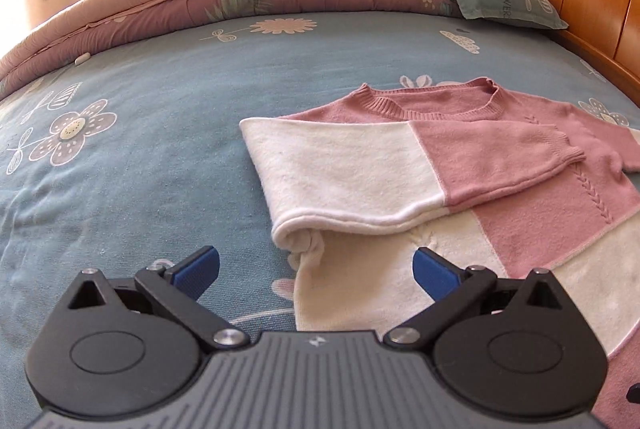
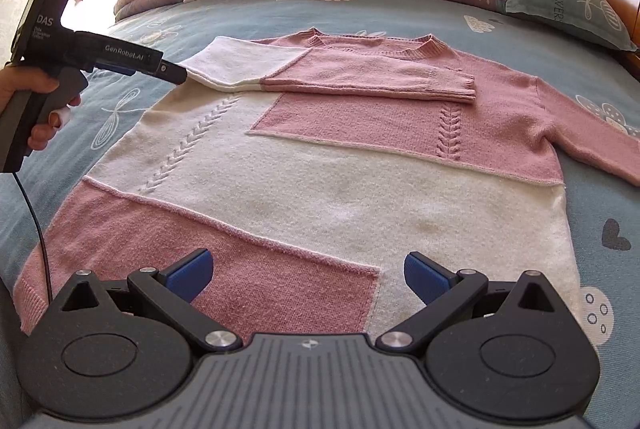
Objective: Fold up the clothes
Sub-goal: 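Lower the sleeve onto the sweater body and open the left gripper, then withdraw the open left gripper from the folded sleeve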
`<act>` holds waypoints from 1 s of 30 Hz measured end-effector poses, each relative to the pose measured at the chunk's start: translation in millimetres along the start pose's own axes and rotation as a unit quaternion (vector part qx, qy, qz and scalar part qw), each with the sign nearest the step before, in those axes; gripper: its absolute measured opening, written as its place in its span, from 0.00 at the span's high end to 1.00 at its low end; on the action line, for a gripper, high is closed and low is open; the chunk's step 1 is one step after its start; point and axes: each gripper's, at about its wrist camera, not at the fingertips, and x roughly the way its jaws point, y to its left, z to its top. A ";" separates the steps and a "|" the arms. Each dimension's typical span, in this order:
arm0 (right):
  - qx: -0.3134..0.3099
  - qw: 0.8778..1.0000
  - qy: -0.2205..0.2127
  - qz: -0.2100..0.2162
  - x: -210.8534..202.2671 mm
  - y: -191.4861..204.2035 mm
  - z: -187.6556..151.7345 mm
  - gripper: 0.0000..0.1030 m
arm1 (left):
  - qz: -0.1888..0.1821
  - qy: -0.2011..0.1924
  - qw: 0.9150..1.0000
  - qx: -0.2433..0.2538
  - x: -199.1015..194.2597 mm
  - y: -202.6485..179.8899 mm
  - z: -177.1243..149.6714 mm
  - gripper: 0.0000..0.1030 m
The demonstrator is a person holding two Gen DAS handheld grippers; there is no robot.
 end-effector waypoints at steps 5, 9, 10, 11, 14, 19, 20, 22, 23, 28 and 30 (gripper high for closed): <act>-0.008 0.999 0.016 -0.029 17.3 3.6 -2.6 0.00 | 0.020 -0.030 0.999 -0.016 15.2 10.9 -25.4 0.01; -0.015 0.999 0.005 -0.040 22.2 7.4 -4.2 0.00 | 0.030 -0.044 0.996 -0.069 26.7 29.7 -27.3 0.01; -0.013 0.999 0.002 -0.041 22.9 7.3 -4.6 0.00 | 0.042 -0.050 0.995 -0.078 28.1 33.7 -28.1 0.01; -0.010 0.999 -0.001 -0.043 23.6 7.2 -5.0 0.00 | 0.054 -0.056 0.993 -0.087 29.3 38.0 -29.1 0.01; -0.008 0.999 -0.011 -0.049 26.1 8.0 -6.5 0.00 | 0.064 -0.047 0.990 -0.115 36.4 52.8 -36.5 0.00; -0.009 0.998 -0.030 -0.052 29.0 7.6 -10.2 0.00 | 0.058 -0.035 0.993 -0.099 36.4 58.2 -40.5 0.00; -0.008 0.998 -0.035 -0.053 29.2 7.5 -11.4 0.00 | 0.055 -0.031 0.993 -0.097 34.8 58.0 -40.6 0.00; -0.007 0.997 -0.045 -0.055 29.3 7.9 -13.8 0.00 | 0.022 -0.039 0.993 -0.109 22.9 61.0 -38.7 0.01; -0.007 0.997 -0.048 -0.056 29.3 8.1 -14.5 0.00 | 0.001 -0.049 0.992 -0.113 15.0 62.4 -37.2 0.01; -0.004 0.996 -0.058 -0.062 30.0 10.7 -15.5 0.00 | -0.138 -0.104 0.977 -0.128 -10.2 66.4 -20.1 0.01; -0.002 0.996 -0.059 -0.064 30.1 11.5 -15.6 0.00 | -0.201 -0.088 0.964 -0.150 4.0 65.2 -7.1 0.01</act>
